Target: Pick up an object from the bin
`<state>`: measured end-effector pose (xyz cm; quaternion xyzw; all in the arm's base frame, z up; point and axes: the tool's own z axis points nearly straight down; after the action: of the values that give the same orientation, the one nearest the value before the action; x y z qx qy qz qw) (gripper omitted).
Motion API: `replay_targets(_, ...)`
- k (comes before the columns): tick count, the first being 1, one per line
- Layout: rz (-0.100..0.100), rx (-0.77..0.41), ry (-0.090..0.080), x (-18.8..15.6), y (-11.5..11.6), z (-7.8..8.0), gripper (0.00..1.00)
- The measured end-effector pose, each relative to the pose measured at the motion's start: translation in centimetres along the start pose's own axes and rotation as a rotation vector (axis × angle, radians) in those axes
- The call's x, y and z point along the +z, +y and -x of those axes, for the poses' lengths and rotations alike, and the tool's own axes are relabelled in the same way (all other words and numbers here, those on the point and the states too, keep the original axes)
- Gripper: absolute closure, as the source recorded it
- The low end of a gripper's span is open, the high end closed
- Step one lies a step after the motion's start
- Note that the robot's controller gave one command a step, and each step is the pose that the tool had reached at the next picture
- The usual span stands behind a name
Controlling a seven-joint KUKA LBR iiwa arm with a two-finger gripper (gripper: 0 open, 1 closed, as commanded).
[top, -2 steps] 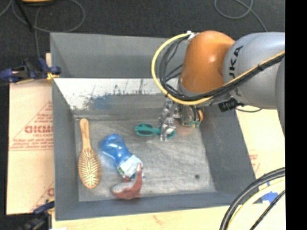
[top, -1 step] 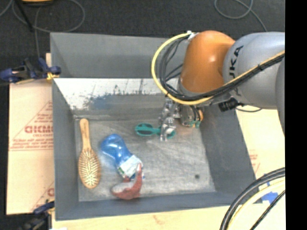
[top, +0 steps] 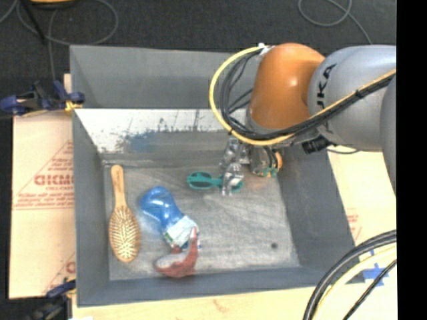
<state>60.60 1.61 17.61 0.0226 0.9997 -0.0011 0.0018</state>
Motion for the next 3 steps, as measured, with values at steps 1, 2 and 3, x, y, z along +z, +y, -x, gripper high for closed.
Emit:
replay_targets(1, 0.001, -0.205, 0.001, 1.1, 0.2, 0.5, 1.00)
replay_targets(2, 0.001, -0.493, 0.000, 0.2, 1.2, 1.7, 1.00)
replay_targets(3, 0.002, -0.538, -0.004, 0.2, 0.7, 1.8, 1.00)
